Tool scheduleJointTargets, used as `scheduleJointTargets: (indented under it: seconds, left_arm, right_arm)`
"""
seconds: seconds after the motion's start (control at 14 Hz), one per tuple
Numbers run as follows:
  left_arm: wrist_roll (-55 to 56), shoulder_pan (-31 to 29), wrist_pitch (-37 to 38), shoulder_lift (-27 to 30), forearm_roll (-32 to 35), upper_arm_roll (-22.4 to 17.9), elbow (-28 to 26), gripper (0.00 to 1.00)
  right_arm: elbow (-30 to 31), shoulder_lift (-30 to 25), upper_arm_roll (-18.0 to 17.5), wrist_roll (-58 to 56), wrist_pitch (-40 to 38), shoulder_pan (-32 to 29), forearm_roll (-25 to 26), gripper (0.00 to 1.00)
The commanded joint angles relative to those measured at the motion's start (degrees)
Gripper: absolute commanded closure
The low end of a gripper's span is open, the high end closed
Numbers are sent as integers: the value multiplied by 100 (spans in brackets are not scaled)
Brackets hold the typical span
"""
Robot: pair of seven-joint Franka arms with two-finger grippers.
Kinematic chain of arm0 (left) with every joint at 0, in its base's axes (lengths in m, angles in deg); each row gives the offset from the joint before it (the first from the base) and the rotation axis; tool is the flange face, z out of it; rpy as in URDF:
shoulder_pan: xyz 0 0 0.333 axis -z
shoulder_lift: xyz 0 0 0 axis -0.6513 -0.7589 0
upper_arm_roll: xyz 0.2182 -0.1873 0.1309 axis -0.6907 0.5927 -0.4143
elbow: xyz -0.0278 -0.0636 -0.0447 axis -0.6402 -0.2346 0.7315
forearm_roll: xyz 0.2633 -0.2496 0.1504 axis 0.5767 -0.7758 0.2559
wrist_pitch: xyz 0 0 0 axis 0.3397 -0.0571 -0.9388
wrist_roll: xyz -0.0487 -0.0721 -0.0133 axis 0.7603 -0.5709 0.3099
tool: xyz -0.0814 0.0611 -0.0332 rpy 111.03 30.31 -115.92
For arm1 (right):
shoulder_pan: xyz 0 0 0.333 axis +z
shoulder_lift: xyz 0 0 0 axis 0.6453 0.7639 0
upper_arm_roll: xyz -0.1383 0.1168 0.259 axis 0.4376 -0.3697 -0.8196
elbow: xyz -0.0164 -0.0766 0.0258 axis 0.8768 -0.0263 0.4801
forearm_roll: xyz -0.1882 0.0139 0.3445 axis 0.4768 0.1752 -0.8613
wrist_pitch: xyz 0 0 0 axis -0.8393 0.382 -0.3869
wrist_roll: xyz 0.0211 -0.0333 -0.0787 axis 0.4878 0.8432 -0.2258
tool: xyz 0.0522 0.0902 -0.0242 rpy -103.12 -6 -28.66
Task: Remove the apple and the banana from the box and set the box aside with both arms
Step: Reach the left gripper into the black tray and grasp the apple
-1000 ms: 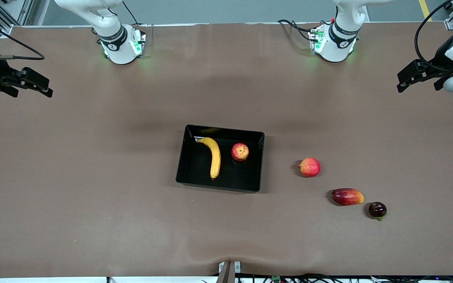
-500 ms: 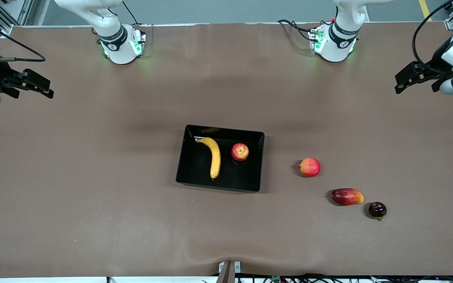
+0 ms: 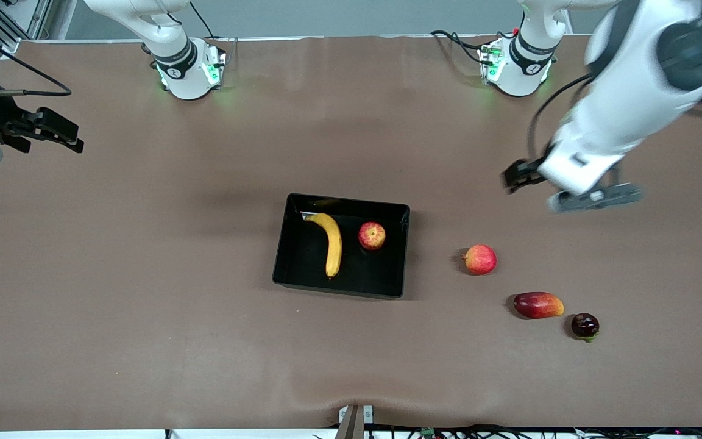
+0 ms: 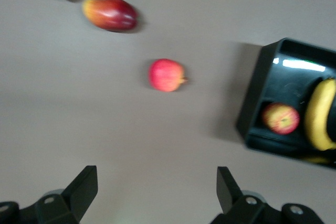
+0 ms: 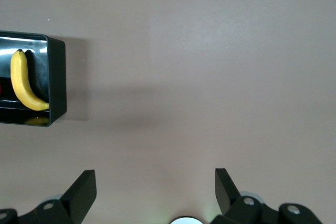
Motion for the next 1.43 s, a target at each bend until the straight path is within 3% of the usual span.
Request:
scheduleJointTargets:
  seconds: [0.0, 0.21, 0.5, 0.79, 1.36]
  left_arm:
    - [1238, 545, -141, -798, 113, 15, 716, 0]
    - [2636, 1249, -202, -1800, 446, -47, 1560, 0]
    - [3885, 1794, -1184, -2548, 535, -90, 1755, 0]
    - [4625, 2935, -1389, -3103, 527, -1011, 2002, 0]
    - [4891, 3193, -1784, -3859, 544, -1110, 1949, 0]
  right_arm:
    - [-111, 55, 12, 115, -40, 46, 40, 0]
    - [-111, 55, 12, 115, -40, 46, 40, 0]
    - [-111, 55, 12, 115, -40, 46, 40, 0]
    - [-120, 46, 12, 123, -40, 55, 49, 0]
    - [-94, 64, 12, 123, 65, 99, 49, 0]
